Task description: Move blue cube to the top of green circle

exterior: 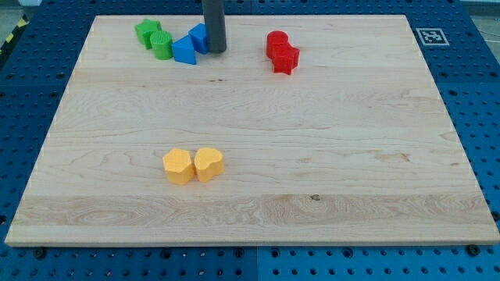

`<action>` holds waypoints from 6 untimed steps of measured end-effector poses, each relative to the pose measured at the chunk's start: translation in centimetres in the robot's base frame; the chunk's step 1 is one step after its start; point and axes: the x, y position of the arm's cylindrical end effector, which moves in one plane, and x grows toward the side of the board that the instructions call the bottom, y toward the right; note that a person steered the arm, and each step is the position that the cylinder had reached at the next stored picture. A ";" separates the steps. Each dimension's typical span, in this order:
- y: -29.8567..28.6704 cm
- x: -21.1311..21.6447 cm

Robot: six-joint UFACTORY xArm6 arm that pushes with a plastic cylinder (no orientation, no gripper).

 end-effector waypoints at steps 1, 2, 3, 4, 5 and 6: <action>0.8 0.0; 2.3 -1.1; -0.1 -1.5; -1.8 -1.7; -2.8 -3.0; -3.8 -3.1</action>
